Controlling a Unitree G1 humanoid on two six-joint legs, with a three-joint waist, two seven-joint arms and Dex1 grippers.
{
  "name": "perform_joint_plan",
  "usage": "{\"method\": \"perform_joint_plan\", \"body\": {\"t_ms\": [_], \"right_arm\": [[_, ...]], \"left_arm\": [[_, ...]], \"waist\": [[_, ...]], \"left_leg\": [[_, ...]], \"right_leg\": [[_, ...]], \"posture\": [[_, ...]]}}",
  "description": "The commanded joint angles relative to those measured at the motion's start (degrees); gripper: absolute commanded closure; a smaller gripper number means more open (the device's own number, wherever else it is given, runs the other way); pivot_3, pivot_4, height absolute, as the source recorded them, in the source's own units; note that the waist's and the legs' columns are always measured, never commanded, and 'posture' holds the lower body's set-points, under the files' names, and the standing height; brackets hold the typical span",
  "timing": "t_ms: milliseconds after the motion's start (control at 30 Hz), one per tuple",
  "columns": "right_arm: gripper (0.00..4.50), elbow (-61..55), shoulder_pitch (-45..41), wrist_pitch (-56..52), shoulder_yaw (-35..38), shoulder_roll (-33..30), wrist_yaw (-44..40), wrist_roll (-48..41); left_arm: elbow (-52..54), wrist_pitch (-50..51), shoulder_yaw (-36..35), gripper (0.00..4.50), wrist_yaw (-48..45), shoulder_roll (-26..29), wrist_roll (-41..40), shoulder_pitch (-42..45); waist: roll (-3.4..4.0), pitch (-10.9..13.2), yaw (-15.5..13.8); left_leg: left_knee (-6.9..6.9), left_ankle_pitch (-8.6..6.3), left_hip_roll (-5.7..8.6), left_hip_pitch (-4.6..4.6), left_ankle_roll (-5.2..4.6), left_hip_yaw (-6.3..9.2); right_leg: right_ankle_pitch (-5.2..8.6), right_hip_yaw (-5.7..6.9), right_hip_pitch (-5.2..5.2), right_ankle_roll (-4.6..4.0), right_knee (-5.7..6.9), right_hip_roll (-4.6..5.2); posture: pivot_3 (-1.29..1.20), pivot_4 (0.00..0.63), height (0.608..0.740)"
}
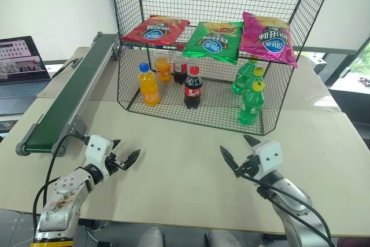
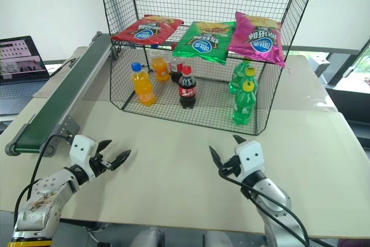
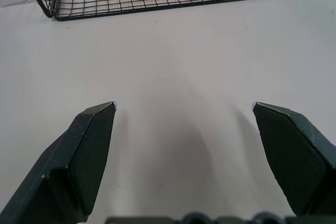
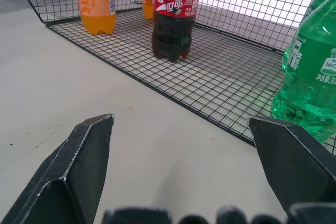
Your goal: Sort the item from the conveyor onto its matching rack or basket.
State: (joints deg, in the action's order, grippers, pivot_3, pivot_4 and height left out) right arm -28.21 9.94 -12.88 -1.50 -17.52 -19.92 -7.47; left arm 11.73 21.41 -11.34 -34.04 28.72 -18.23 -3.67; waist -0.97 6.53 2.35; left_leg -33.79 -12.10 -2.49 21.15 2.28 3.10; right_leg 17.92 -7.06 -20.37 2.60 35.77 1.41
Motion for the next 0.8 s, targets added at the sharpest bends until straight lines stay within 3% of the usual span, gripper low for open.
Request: {"method": "perform_joint_plan", "body": {"t_ms": [33, 800], "right_arm": [[0.0, -3.01, 0.2, 1.53, 1.23, -0.35, 0.23, -0.03], [0.0, -3.43, -1.88, 1.45, 0.76, 0.3, 1.29, 0.45]], "left_arm": [[0.23, -1.3, 0.0, 0.05, -0.92, 0.76, -0.17, 0.6], [1.94, -2.58, -0.11, 0.05, 1.58, -1.03, -0.44, 1.26]], "waist": [[0.0, 0.0, 0.0], [0.0, 0.0, 0.01]], "left_leg": [[0.0, 0.0, 0.0, 0.0, 0.0, 0.0], [0.0, 0.0, 0.0, 0.0, 0.0, 0.0]], "right_leg": [[0.0, 0.0, 0.0, 0.0, 0.0, 0.0], [0.0, 0.0, 0.01, 0.0, 0.0, 0.0]], "posture": [[0.0, 0.15, 0.738], [0.0, 0.15, 0.738]]}}
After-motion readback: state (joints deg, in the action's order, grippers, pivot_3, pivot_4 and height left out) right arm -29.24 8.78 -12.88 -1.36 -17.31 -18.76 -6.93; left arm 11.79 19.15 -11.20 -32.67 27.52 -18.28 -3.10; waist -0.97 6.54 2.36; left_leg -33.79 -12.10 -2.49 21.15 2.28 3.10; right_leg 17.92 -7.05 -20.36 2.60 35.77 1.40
